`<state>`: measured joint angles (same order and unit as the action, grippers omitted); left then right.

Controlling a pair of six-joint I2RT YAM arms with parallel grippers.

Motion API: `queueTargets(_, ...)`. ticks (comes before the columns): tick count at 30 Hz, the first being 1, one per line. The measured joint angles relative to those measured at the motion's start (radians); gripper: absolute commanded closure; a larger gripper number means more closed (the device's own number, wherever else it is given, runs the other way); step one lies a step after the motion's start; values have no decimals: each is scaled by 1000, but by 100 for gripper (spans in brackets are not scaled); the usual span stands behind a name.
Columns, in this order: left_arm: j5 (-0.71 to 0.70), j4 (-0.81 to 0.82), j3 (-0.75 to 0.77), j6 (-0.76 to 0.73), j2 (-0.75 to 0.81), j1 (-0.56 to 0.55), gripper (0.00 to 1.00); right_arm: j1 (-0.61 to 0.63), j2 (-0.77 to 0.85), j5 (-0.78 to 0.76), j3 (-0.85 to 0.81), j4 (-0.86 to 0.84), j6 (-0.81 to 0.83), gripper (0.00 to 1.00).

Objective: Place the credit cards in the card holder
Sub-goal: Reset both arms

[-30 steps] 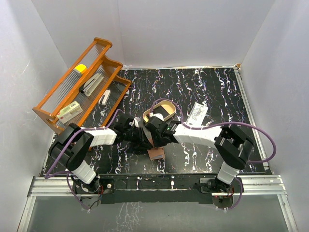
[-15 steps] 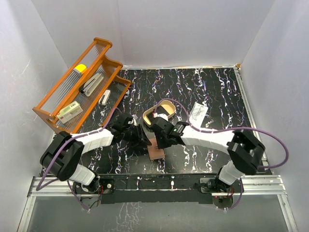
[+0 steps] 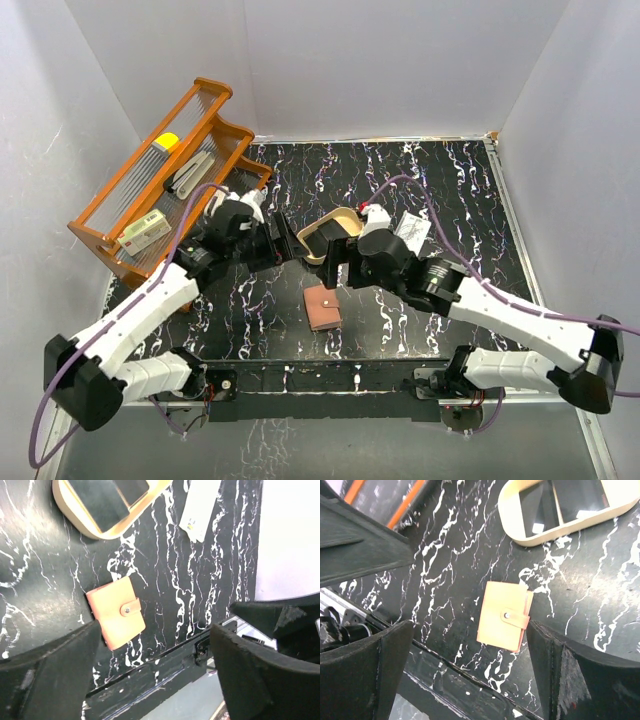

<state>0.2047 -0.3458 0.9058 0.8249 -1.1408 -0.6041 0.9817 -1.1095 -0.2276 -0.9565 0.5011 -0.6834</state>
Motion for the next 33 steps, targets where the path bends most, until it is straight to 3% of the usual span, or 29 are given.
queueTargets(12,-156,-240,239,-95,197,0,1,0,217,-127,-102,48,25,2)
queueTargets(21,-205,-286,182,-98,282,0,1,0,321,-167,-3,59,-11,2)
queueTargets(33,-226,-250,42,-38,423,0,1,0,339,-167,50,75,-52,2)
